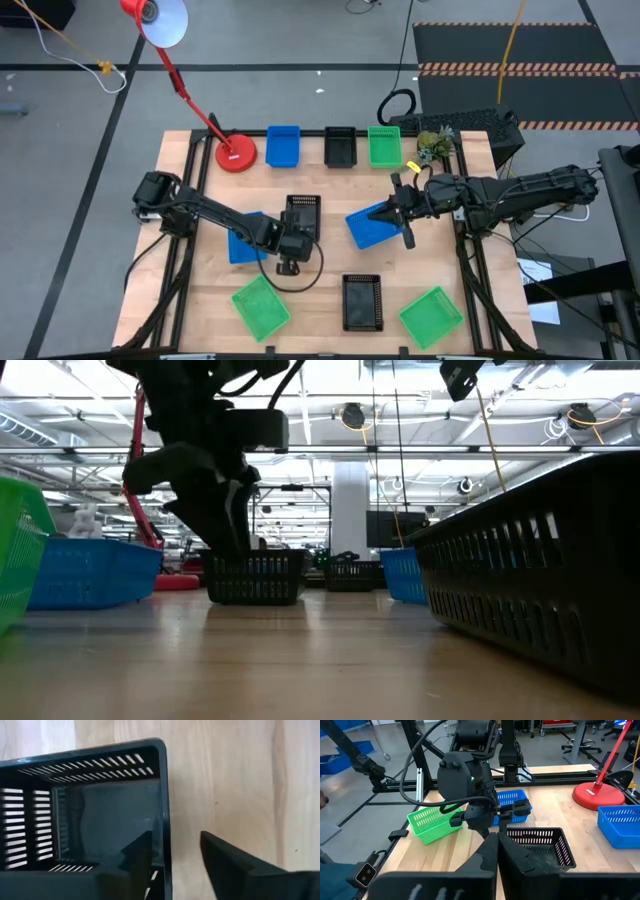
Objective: Stack baskets by color
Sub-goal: Stack the middle black basket on top of the top black basket
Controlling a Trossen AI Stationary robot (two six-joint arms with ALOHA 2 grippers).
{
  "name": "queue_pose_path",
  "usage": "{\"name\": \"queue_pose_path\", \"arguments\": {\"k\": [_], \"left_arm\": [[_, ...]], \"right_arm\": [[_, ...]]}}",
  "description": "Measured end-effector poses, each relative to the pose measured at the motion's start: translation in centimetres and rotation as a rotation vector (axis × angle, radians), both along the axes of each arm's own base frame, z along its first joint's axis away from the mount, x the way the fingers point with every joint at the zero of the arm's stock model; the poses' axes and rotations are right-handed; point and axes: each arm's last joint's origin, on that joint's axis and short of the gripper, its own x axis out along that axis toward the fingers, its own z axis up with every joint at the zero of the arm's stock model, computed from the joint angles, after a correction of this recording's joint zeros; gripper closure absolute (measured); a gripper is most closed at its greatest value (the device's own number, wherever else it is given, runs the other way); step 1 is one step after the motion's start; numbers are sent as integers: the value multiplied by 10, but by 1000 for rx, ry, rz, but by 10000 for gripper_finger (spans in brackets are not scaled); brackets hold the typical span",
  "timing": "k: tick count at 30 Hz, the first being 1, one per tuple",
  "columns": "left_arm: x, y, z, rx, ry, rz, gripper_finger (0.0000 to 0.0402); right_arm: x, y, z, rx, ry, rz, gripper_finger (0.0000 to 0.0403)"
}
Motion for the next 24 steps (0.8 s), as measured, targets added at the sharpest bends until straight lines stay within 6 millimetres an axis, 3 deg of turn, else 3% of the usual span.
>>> {"name": "queue_pose_path", "arguments": {"k": [8, 15, 24], "left_arm": [[1, 8, -2, 18, 6, -9, 387], [10, 15, 11, 47, -27, -77, 386], [29, 34, 78, 81, -55, -120, 394]], "right_arm": [[0, 0, 0, 0, 0, 0, 403], [0, 0, -2, -2, 14, 0, 403], [0, -1, -15, -59, 27, 10, 403]]}}
